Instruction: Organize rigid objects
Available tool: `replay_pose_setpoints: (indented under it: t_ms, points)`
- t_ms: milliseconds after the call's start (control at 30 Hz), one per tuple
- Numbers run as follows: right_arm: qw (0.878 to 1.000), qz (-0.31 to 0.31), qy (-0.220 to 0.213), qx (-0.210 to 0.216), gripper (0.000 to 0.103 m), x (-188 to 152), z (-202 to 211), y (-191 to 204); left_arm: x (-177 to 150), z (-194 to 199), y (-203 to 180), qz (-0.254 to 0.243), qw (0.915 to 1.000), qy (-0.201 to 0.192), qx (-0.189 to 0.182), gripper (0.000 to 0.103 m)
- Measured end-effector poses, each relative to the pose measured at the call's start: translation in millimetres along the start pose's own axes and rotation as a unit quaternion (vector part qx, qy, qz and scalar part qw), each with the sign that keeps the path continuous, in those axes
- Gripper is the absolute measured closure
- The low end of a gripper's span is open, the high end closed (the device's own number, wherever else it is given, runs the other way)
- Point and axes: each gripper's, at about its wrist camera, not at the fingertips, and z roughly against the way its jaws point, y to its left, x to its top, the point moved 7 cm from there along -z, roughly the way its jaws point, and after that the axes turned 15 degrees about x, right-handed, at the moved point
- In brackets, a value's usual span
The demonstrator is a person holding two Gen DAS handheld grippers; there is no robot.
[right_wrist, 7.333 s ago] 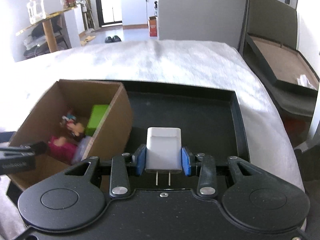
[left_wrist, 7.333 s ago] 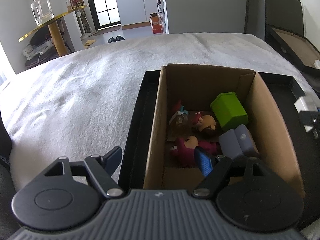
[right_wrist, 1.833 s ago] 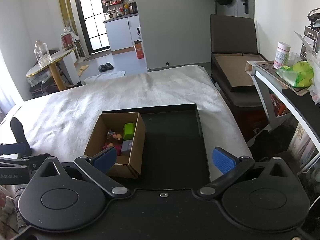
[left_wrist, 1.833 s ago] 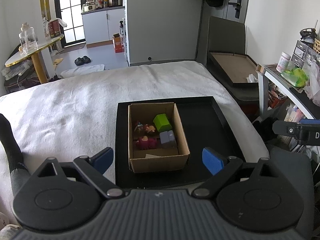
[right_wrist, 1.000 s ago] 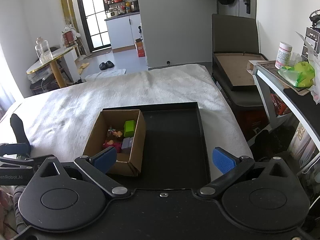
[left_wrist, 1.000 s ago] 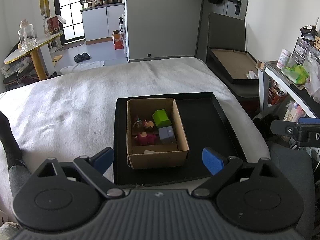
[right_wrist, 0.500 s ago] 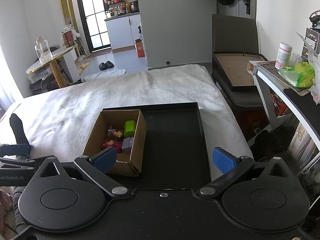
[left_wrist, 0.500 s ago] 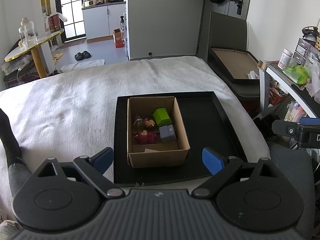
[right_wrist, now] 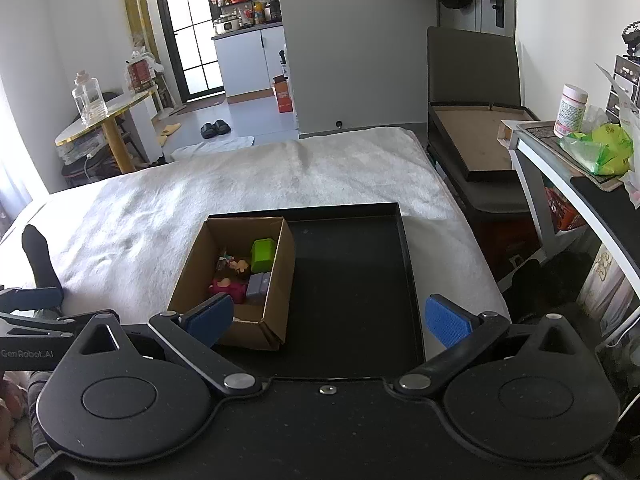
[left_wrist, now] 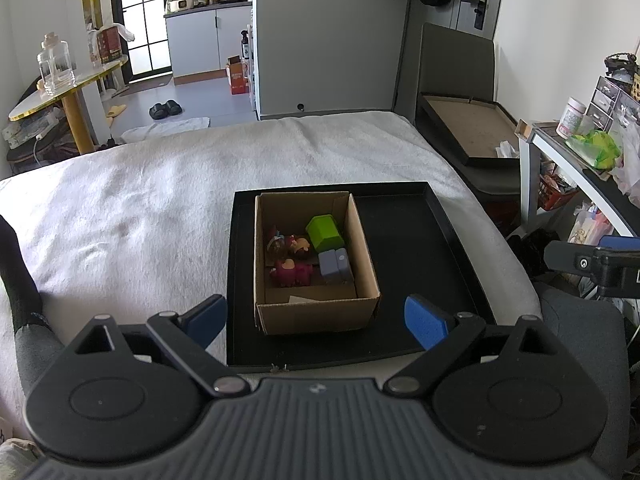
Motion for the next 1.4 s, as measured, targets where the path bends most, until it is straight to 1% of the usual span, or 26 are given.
replay_pose_setpoints:
  t_ms: [733, 1400]
  points:
    - [1.000, 0.003, -0.001, 0.001, 0.000, 2.0, 1.6, 1.6, 0.8, 0.5, -0.1, 0.001, 1.0000, 0.000, 0.000, 0.008]
    - [1.000, 0.002, 0.002, -0.001, 0.000, 1.8, 1.8, 3.5, 3.7, 1.4, -7.6, 0.004, 0.9999, -0.006, -0.010, 0.008]
